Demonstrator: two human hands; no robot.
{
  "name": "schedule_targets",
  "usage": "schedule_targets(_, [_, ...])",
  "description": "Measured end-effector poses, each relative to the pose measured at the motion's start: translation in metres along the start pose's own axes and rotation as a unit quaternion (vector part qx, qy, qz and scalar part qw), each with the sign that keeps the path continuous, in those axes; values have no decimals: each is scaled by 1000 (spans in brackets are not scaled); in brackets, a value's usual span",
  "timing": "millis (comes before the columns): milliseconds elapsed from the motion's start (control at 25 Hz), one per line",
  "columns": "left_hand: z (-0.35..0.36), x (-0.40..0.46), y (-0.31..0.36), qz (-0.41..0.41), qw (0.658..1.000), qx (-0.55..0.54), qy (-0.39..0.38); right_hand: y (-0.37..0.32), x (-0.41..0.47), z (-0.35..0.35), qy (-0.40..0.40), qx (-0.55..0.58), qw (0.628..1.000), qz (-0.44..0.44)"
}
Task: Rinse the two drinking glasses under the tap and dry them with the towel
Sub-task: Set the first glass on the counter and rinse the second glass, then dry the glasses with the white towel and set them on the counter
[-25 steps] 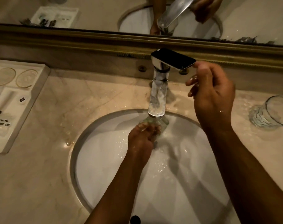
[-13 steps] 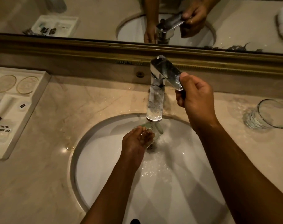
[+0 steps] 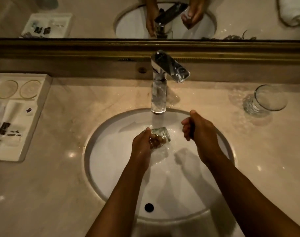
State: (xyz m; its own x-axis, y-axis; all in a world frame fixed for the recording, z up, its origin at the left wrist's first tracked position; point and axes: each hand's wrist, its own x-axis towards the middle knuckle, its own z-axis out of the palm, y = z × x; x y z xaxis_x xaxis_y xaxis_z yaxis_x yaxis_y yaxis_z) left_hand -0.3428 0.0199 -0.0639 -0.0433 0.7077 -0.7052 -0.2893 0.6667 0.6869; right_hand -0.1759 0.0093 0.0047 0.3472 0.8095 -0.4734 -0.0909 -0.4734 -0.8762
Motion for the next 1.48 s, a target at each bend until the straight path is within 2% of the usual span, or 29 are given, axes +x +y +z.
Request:
schedule_targets(160, [-10, -31, -10, -26, 999, 8, -44, 36, -44, -23, 14, -121, 992, 41])
schedule_targets(240, [-12, -52, -17, 25, 992, 118, -46, 47, -63, -30, -11, -140, 986, 93])
schedule_targets(320, [-18, -66, -25, 102, 959, 257, -60, 55, -78, -33, -47, -111, 981, 151])
schedule_targets(360, [-20, -73, -26, 115, 949, 284, -74, 57, -84, -34, -53, -85, 980, 169])
schedule_targets(440, [-21, -86, -20, 90, 964, 232, -89, 57, -91, -36, -41, -19, 981, 188])
schedule_targets(560, [-9, -106, -12, 3, 998, 42, -41, 52, -106, -52, -12, 47, 979, 196])
schedule_targets(640, [4, -118, -9, -17, 1000, -12, -18, 51, -115, -78, 6, 28, 983, 179])
schedule_targets(720, [17, -127, -11, -18, 1000, -15, -13, 57, -117, -115, 39, -11, 989, 144])
schedule_targets(800, [34, -134, -17, -20, 1000, 4, -19, 63, -116, -163, 115, -87, 987, 67])
schedule_targets(880, [59, -142, -28, -32, 999, 19, -32, 67, -119, -218, 228, -198, 953, -33])
schedule_targets(920, [74, -147, -34, -38, 998, 24, -44, 69, -121, -247, 283, -267, 918, -69])
schedule_targets(1000, [104, -156, -46, -40, 995, 37, -80, 73, -123, -302, 359, -378, 852, -48])
schedule_targets(1080, [130, -166, -53, -29, 991, 62, -117, 83, -122, -348, 361, -416, 834, 26])
schedule_targets(1200, [167, -182, -61, -12, 983, 102, -151, 104, -119, -391, 284, -461, 836, 92])
schedule_targets(1320, [191, -193, -65, -7, 981, 114, -155, 111, -115, -409, 273, -524, 804, 62])
schedule_targets(1480, [204, -216, -69, 13, 976, 131, -174, 93, -111, -423, 300, -453, 838, 50])
